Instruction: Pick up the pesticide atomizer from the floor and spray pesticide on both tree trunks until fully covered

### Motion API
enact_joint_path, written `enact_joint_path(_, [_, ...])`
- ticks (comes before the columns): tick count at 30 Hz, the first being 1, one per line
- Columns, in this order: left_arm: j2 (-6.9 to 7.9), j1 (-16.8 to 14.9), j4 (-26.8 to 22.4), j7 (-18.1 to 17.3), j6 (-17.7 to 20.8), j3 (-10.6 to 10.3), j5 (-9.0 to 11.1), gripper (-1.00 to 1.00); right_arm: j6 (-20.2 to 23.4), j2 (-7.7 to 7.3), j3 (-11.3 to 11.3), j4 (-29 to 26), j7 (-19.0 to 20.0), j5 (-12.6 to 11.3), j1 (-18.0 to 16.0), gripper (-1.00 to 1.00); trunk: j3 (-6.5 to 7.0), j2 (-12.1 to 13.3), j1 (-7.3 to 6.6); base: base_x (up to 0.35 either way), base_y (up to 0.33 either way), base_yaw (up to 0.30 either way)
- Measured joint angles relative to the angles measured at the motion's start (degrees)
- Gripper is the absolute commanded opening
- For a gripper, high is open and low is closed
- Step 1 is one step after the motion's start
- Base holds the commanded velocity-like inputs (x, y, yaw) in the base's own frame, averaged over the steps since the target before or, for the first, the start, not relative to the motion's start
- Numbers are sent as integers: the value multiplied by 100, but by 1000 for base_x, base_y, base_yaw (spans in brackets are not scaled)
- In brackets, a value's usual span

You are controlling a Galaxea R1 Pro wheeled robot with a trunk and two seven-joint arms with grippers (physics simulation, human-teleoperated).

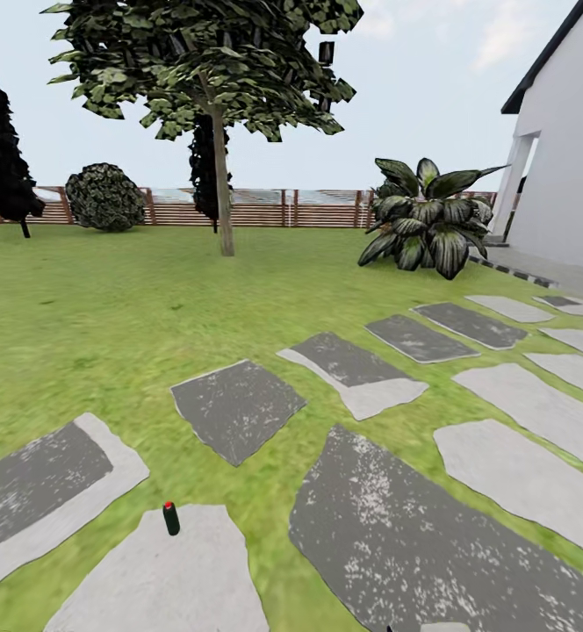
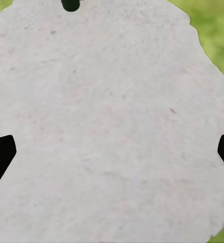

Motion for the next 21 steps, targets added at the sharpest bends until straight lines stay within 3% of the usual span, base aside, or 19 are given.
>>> enact_joint_path(21, [0, 0, 0, 0, 0, 0, 1, 100, 0, 0, 0, 0, 0, 0, 0, 100, 0, 0, 0, 180, -231, 276])
